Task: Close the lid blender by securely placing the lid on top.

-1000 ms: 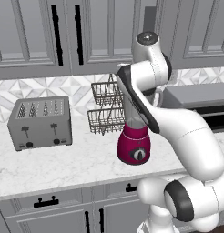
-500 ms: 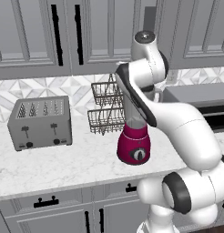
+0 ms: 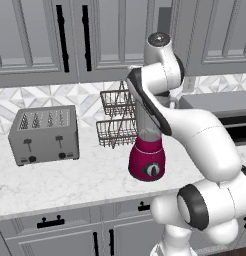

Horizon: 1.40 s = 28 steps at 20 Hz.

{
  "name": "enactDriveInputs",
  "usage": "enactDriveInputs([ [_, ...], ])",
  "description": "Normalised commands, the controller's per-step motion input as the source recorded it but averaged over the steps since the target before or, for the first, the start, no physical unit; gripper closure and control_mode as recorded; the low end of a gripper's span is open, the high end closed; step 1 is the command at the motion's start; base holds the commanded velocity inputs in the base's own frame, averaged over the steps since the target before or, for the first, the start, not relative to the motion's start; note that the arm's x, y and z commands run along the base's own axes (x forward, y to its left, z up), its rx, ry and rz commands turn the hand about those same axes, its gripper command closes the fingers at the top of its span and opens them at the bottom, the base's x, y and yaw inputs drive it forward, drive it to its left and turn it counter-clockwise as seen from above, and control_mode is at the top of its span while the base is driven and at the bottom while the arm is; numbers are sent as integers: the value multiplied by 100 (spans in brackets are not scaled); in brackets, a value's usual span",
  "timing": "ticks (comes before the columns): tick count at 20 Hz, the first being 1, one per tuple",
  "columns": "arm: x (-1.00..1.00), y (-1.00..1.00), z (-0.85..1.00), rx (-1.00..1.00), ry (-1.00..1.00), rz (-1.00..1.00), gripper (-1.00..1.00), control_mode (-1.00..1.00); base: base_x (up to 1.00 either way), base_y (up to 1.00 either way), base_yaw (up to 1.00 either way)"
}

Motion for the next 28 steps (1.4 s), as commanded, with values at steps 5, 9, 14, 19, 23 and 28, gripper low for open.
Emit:
enactDriveInputs([
  [5, 2, 0, 0, 0, -11, 0, 100, -100, 0, 0, 0],
  [9, 0, 0, 0, 0, -24, 0, 100, -100, 0, 0, 0],
  [14, 0, 0, -5, 0, -26, -1, 100, -100, 0, 0, 0],
  [19, 0, 0, -10, 0, -13, -1, 100, -100, 0, 0, 0],
  [23, -2, 0, -7, -4, -1, 0, 100, -100, 0, 0, 0],
  [28, -2, 0, -3, -6, 0, 0, 100, -100, 0, 0, 0],
])
